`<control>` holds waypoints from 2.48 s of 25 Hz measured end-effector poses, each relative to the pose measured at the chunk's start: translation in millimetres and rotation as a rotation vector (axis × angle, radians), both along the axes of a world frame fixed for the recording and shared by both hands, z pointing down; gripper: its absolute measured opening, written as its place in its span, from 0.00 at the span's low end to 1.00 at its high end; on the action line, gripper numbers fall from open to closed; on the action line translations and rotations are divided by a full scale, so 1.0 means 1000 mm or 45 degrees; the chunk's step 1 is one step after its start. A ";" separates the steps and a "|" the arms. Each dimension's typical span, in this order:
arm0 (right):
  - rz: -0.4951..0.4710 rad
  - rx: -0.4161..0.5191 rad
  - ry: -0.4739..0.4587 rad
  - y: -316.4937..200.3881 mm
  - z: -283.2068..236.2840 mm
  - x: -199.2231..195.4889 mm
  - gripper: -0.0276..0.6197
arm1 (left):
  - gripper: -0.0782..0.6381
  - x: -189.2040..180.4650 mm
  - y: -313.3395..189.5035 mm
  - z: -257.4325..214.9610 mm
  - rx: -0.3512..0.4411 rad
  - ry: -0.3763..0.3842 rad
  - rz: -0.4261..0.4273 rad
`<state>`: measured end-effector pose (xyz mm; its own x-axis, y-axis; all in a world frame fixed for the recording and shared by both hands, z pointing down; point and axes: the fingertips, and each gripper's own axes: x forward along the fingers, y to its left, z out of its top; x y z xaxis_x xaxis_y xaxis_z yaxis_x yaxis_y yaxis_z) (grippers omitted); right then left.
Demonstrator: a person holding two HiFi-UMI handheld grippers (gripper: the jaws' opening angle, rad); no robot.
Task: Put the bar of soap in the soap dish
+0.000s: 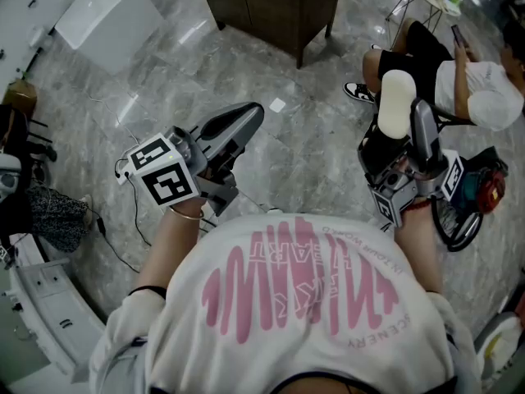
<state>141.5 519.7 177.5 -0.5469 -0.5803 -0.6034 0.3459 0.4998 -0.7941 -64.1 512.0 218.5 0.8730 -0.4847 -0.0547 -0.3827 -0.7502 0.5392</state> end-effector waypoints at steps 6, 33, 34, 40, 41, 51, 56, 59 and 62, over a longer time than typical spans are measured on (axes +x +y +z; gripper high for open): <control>0.007 -0.011 -0.007 0.000 0.004 0.000 0.50 | 0.12 0.000 0.001 0.004 -0.004 0.000 0.010; -0.036 -0.004 0.097 -0.041 0.009 -0.080 0.50 | 0.12 -0.067 -0.041 0.005 0.075 0.016 -0.009; -0.040 -0.005 0.096 -0.044 0.010 -0.081 0.50 | 0.12 -0.068 -0.044 0.008 0.064 0.019 -0.017; -0.043 0.007 0.092 -0.050 0.017 -0.076 0.50 | 0.12 -0.068 -0.048 0.015 0.056 0.027 -0.027; -0.042 0.009 0.090 -0.053 0.017 -0.076 0.50 | 0.12 -0.066 -0.050 0.015 0.060 0.022 -0.022; -0.100 0.015 0.085 -0.140 0.019 -0.051 0.50 | 0.12 -0.032 -0.135 0.015 0.057 -0.019 -0.030; -0.136 0.012 0.076 -0.185 0.017 -0.038 0.50 | 0.12 -0.021 -0.176 0.012 0.059 -0.004 -0.072; -0.151 0.021 0.066 -0.208 0.020 -0.029 0.50 | 0.12 -0.014 -0.194 0.013 0.054 -0.005 -0.090; -0.168 0.020 0.067 -0.228 0.015 -0.026 0.50 | 0.12 -0.010 -0.210 0.013 0.052 -0.003 -0.109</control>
<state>115.8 291.9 192.2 -0.6491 -0.4918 -0.5803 0.3672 0.4655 -0.8053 -74.2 302.4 231.1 0.8287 -0.5548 -0.0741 -0.4474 -0.7360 0.5081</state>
